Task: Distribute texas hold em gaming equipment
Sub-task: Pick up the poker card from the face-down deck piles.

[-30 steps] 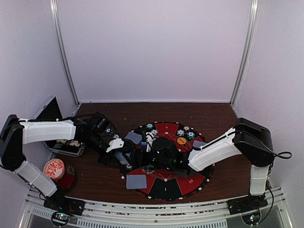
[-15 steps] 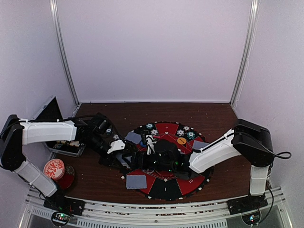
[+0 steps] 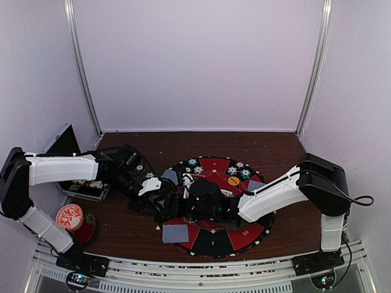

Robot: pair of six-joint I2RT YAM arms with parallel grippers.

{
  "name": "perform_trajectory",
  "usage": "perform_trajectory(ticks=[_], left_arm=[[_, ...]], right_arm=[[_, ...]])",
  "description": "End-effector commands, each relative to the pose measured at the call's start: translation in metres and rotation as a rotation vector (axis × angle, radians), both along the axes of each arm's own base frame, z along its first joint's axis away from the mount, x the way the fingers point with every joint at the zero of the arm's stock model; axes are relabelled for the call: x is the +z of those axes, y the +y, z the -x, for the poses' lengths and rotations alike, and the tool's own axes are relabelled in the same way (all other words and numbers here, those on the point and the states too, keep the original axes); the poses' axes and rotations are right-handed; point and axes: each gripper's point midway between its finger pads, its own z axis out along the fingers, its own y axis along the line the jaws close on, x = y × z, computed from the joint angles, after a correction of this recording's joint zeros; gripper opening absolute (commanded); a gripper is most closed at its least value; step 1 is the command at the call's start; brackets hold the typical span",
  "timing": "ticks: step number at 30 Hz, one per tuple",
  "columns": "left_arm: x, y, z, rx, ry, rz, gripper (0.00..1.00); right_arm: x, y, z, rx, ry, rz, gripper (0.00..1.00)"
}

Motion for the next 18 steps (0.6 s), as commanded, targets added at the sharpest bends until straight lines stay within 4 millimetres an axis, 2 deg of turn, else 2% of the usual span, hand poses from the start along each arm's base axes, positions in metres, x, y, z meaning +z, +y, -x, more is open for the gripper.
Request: perform_trajectory(ticks=[1, 5, 12, 18], left_arm=[[0.005, -0.006, 0.002, -0.031, -0.016, 0.026, 0.39], [0.005, -0.006, 0.003, -0.032, -0.017, 0.027, 0.39], [0.005, -0.006, 0.003, -0.032, -0.014, 0.025, 0.39], [0.004, -0.006, 0.002, -0.031, -0.013, 0.022, 0.39]], right_arm=[[-0.011, -0.021, -0.027, -0.179, 0.013, 0.06, 0.82], [-0.015, -0.041, -0.037, -0.274, 0.016, 0.087, 0.72], [-0.018, -0.059, -0.042, -0.304, 0.018, 0.074, 0.52], [-0.013, -0.07, -0.045, -0.339, -0.007, 0.113, 0.46]])
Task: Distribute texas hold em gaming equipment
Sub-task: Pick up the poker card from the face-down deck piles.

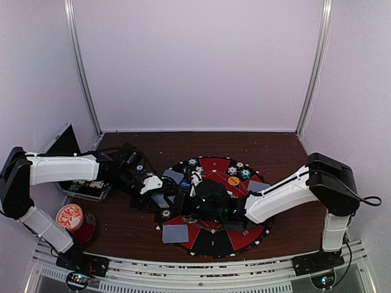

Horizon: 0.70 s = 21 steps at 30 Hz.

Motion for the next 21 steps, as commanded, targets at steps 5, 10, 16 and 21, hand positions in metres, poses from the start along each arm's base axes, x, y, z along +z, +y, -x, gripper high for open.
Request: perform_trajectory(ticks=[5, 10, 16, 21], left_arm=[[0.003, -0.002, 0.015, -0.046, 0.055, 0.019, 0.39], [0.003, -0.002, 0.015, -0.045, 0.056, 0.016, 0.39], [0.003, -0.002, 0.015, -0.044, 0.056, 0.016, 0.39], [0.002, -0.002, 0.015, -0.045, 0.056, 0.016, 0.39]], right_arm=[[-0.009, -0.043, -0.033, -0.183, -0.053, 0.123, 0.38], [0.007, -0.029, -0.018, -0.113, -0.09, 0.087, 0.24], [0.023, -0.028, -0.005, -0.093, -0.124, 0.077, 0.01], [0.035, -0.037, 0.003, -0.08, -0.131, 0.051, 0.0]])
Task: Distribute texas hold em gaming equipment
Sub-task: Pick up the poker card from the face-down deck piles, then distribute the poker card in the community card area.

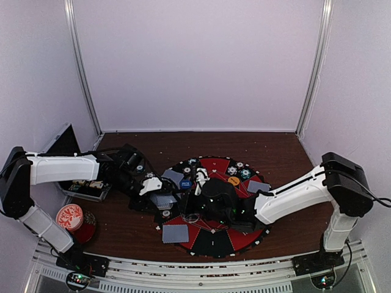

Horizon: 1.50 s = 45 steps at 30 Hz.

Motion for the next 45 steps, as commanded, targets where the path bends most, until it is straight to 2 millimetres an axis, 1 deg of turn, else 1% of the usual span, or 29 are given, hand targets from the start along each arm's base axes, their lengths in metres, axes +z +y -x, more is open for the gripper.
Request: perform_trajectory(ticks=[1, 4, 6, 8, 12, 13, 14, 16, 17, 20, 22, 26, 28, 34, 36, 42, 45], left_arm=[[0.007, -0.006, 0.01, -0.048, 0.023, 0.04, 0.39], [0.008, -0.006, 0.01, -0.05, 0.021, 0.042, 0.39], [0.009, -0.006, 0.011, -0.051, 0.021, 0.046, 0.39], [0.01, -0.007, 0.011, -0.051, 0.019, 0.048, 0.39], [0.01, -0.007, 0.011, -0.051, 0.017, 0.049, 0.39], [0.011, -0.006, 0.01, -0.05, 0.014, 0.05, 0.39], [0.012, -0.006, 0.011, -0.051, 0.014, 0.051, 0.39], [0.013, -0.007, 0.011, -0.051, 0.013, 0.054, 0.39], [0.013, -0.007, 0.011, -0.05, 0.012, 0.055, 0.39], [0.013, -0.007, 0.011, -0.049, 0.011, 0.053, 0.39], [0.013, -0.006, 0.01, -0.048, 0.009, 0.054, 0.39], [0.017, -0.007, 0.011, -0.051, 0.005, 0.063, 0.39], [0.018, -0.007, 0.012, -0.053, 0.005, 0.067, 0.39], [0.019, -0.008, 0.014, -0.06, 0.012, 0.077, 0.39], [0.018, -0.008, 0.015, -0.068, 0.021, 0.075, 0.39], [0.021, -0.008, 0.016, -0.07, 0.019, 0.081, 0.39], [0.021, -0.008, 0.017, -0.071, 0.018, 0.082, 0.39]], right_arm=[[0.008, -0.025, -0.005, -0.056, -0.03, 0.028, 0.0], [0.015, -0.039, 0.0, -0.038, -0.041, 0.085, 0.0], [0.017, -0.055, 0.001, -0.03, -0.037, 0.159, 0.0], [0.02, -0.074, 0.003, -0.011, -0.034, 0.24, 0.0], [0.017, -0.121, 0.004, 0.042, 0.006, 0.372, 0.0], [0.014, -0.136, -0.002, 0.038, 0.023, 0.398, 0.0], [0.01, -0.151, -0.002, 0.049, 0.047, 0.433, 0.0], [0.007, -0.173, -0.006, 0.07, 0.069, 0.484, 0.0], [0.006, -0.182, -0.008, 0.086, 0.078, 0.507, 0.0], [0.002, -0.198, -0.005, 0.155, 0.097, 0.587, 0.0], [-0.002, -0.2, -0.001, 0.197, 0.1, 0.631, 0.0], [-0.021, -0.202, 0.005, 0.278, 0.142, 0.711, 0.0], [-0.027, -0.202, 0.008, 0.313, 0.158, 0.735, 0.0], [-0.025, -0.198, 0.012, 0.375, 0.165, 0.747, 0.0], [-0.028, -0.197, 0.012, 0.39, 0.172, 0.755, 0.0], [-0.051, -0.201, 0.003, 0.379, 0.221, 0.808, 0.0], [-0.063, -0.206, -0.005, 0.358, 0.246, 0.835, 0.0]])
